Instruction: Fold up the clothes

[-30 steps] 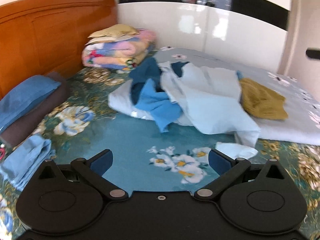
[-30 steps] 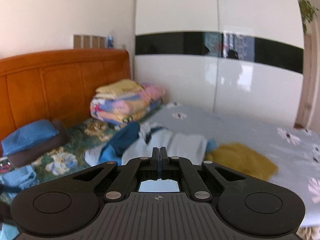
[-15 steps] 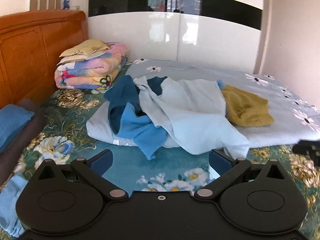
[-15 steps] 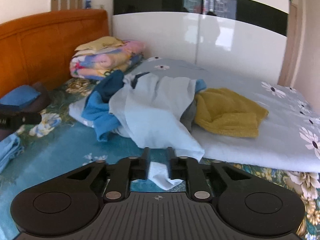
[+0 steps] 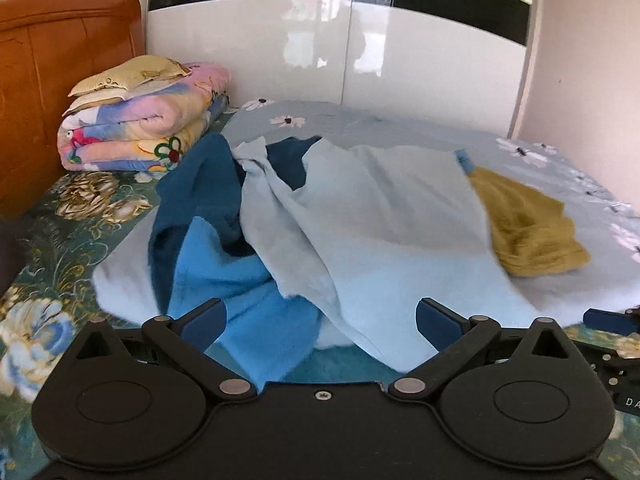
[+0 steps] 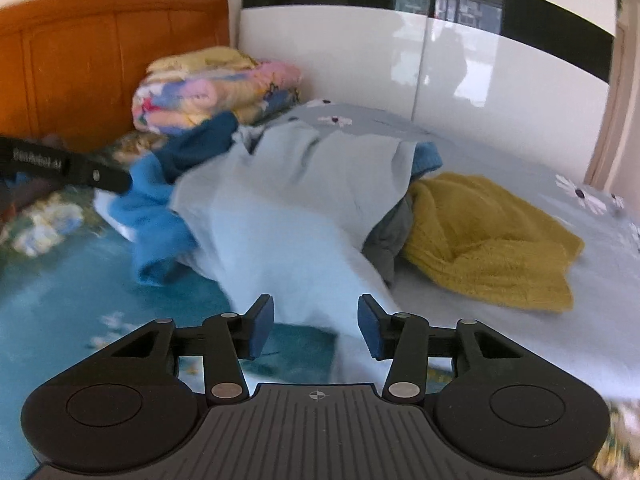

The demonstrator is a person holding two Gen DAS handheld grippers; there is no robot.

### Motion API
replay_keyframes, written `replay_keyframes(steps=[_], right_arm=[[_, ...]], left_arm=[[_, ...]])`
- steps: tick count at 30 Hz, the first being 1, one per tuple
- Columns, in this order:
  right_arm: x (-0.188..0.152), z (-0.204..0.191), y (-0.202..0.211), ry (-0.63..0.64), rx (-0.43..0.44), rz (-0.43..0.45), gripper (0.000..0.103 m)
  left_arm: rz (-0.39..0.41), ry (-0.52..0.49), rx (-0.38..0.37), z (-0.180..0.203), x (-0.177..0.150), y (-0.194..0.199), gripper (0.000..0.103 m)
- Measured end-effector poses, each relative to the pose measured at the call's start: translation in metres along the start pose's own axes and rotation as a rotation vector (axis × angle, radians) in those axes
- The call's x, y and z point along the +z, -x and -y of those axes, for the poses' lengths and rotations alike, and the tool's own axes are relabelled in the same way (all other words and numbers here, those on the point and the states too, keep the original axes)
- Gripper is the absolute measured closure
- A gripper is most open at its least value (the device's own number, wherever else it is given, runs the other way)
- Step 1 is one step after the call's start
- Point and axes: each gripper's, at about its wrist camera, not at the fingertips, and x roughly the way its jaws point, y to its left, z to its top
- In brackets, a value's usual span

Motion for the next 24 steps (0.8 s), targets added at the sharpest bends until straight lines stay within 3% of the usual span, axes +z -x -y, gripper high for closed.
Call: replay_keyframes(steps=[5, 13, 17, 19, 24], right_arm=[[-0.004, 0.018, -0.058, 0.042, -0.023, -0.012, 0.056], [-0.019, 0.028, -0.107, 0.068, -0.017, -0.029, 0.055], [-0.024, 0.028, -0.117, 0.072, -0.025, -0.033, 0.062], [-0.024, 0.029, -0.117, 0.064, -0.023, -0.036, 0.074], [-0.022, 0.030, -0.117, 0.050, -0.004, -0.063, 0.096]], left_arm=[[-0.033, 0.025, 0.000, -0.008, 0.003, -0.057, 0.005], [-0.082, 0.073, -0.037, -0.022, -0.004, -0.114, 0.012], [-0.082, 0.098, -0.062, -0.028, -0.005, -0.128, 0.012], [-0.078, 0.112, -0.076, -0.029, -0.004, -0.131, 0.015], [-0.088, 0.171, -0.096, -0.035, -0.001, -0.133, 0.037]])
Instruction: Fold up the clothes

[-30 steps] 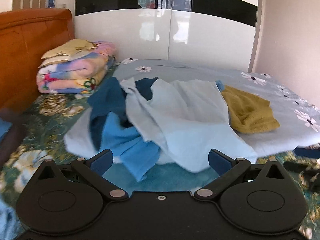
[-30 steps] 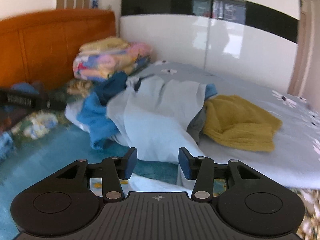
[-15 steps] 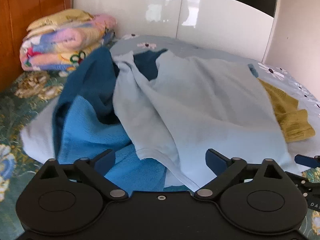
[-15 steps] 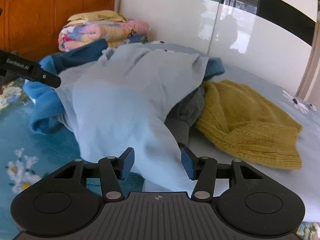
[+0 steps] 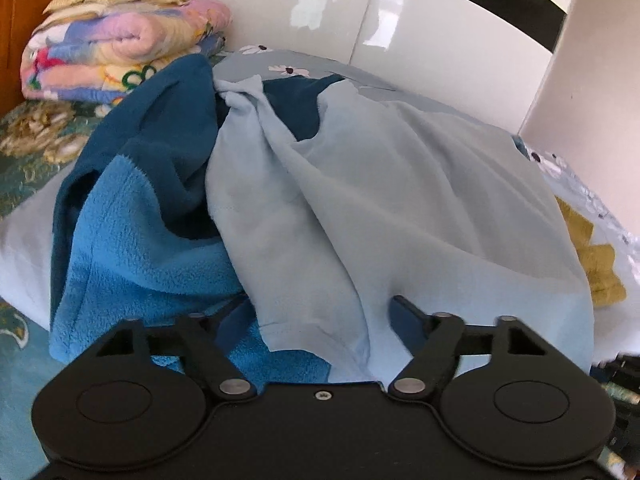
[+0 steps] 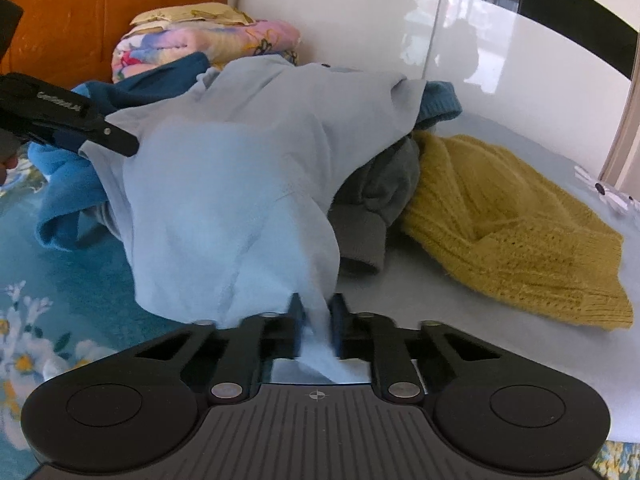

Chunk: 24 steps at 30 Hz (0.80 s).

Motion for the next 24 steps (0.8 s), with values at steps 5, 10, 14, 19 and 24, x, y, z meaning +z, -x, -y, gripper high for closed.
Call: replay_keyframes(steps=[5, 10, 14, 19, 24], right_arm=[[0.005, -0.002, 0.006, -0.017, -0.002, -0.019, 0.099], [0.008, 0.000, 0.013, -0.028, 0.005, -0.021, 0.099], [0.010, 0.001, 0.025, -0.035, 0.007, -0.010, 0.100], [0.014, 0.002, 0.046, -0.049, 0.010, 0.007, 0.100], [0.021, 0.004, 0.083, -0.074, -0.001, 0.038, 0.100]], left_arm=[[-0.008, 0.066, -0.010, -0.007, 0.004, 0.005, 0.080], [-0.002, 0.077, -0.023, -0.005, 0.009, 0.011, 0.097], [0.015, 0.071, -0.009, -0.002, 0.011, 0.022, 0.101], [0.045, 0.029, -0.005, 0.008, 0.011, 0.050, 0.101], [0.085, 0.014, -0.021, 0.014, 0.007, 0.095, 0.101]])
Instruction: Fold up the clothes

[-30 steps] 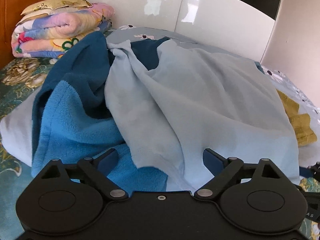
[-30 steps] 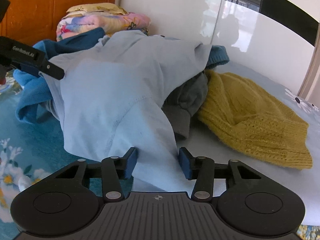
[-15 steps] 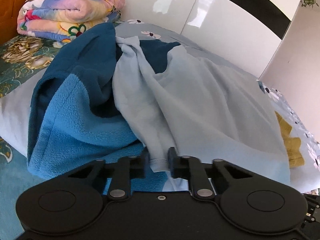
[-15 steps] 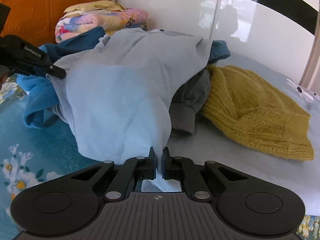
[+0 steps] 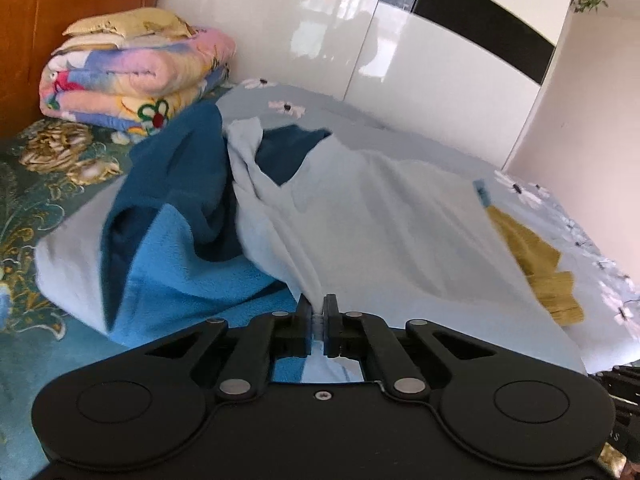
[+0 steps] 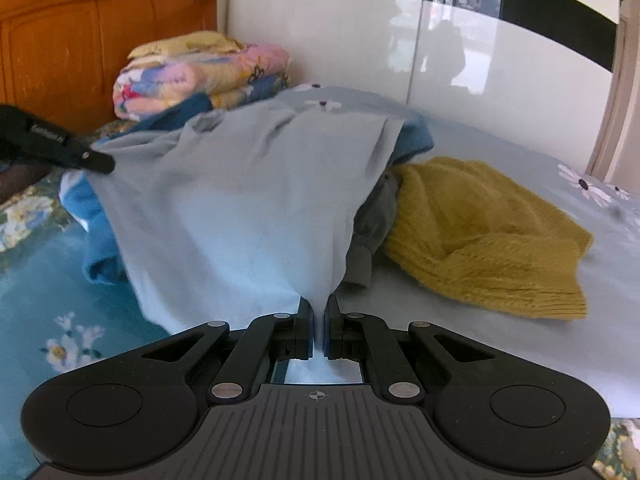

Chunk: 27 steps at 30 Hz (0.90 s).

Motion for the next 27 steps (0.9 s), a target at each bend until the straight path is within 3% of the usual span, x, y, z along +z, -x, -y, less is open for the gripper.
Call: replay_keyframes(steps=[11, 27], right_arm=[[0.010, -0.023, 0.106, -0.030, -0.048, 0.055, 0.100], [-0.056, -0.097, 0.292, -0.023, -0.130, -0.015, 0.100]], left_arm=[[0.053, -0.022, -0.051, 0.008, -0.019, 0.131, 0.101], [0.011, -0.123, -0.165, 0.021, -0.099, 0.328, 0.101]])
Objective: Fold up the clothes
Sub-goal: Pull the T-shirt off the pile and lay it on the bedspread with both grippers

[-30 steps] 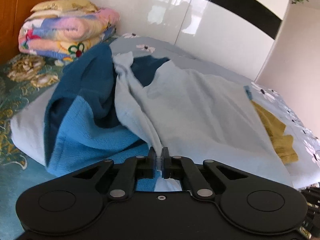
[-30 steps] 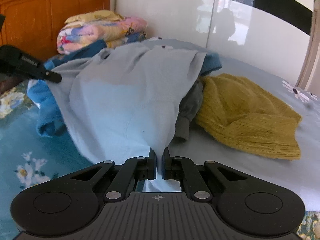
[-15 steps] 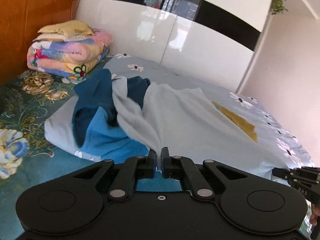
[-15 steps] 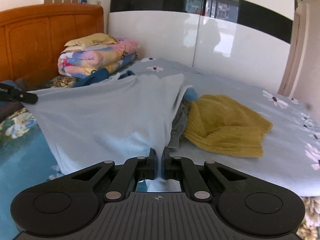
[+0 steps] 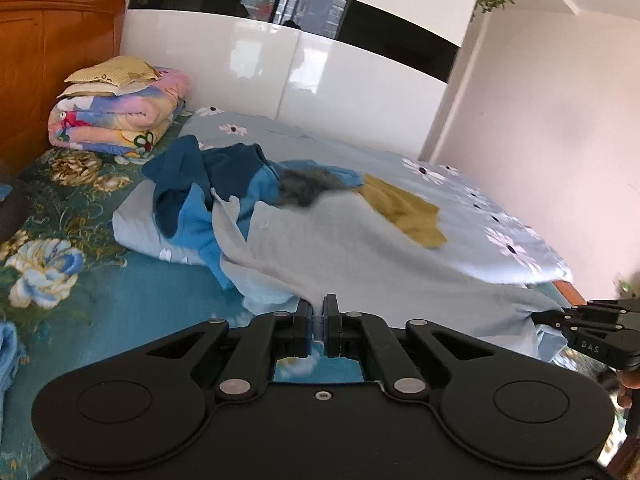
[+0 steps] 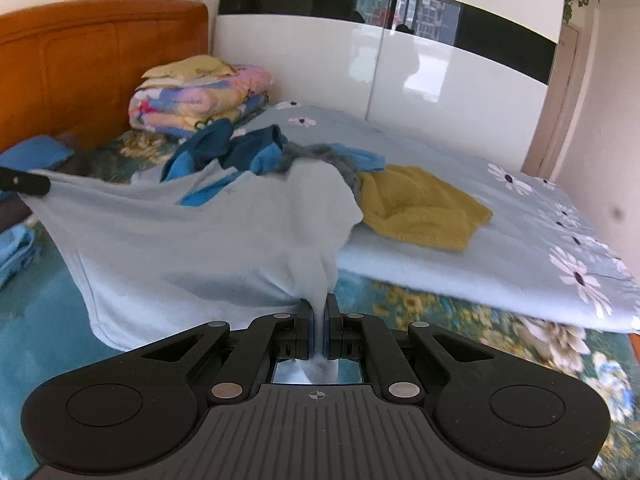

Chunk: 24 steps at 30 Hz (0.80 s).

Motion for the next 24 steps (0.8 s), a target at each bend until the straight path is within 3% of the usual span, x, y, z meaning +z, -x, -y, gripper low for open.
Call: replay_keyframes(steps=[7, 15, 18, 24], right_arm=[[-0.030, -0.006, 0.071, -0.038, -0.017, -0.058, 0.100], [-0.076, 0.011, 0.123, -0.065, 0.009, -0.160, 0.100], [-0.091, 0.021, 0.117, -0.065, 0.017, -0.203, 0.100], [-0.112, 0.036, 0.065, -0.066, 0.008, -0.249, 0.100]], left_arm=[[-0.051, -0.041, -0.038, 0.028, -0.038, 0.063, 0.101], [-0.154, 0.034, -0.076, 0.057, -0.095, 0.104, 0.101], [-0.195, 0.055, -0.062, 0.065, -0.111, 0.096, 0.101], [-0.226, 0.024, -0.018, 0.070, -0.119, 0.028, 0.101]])
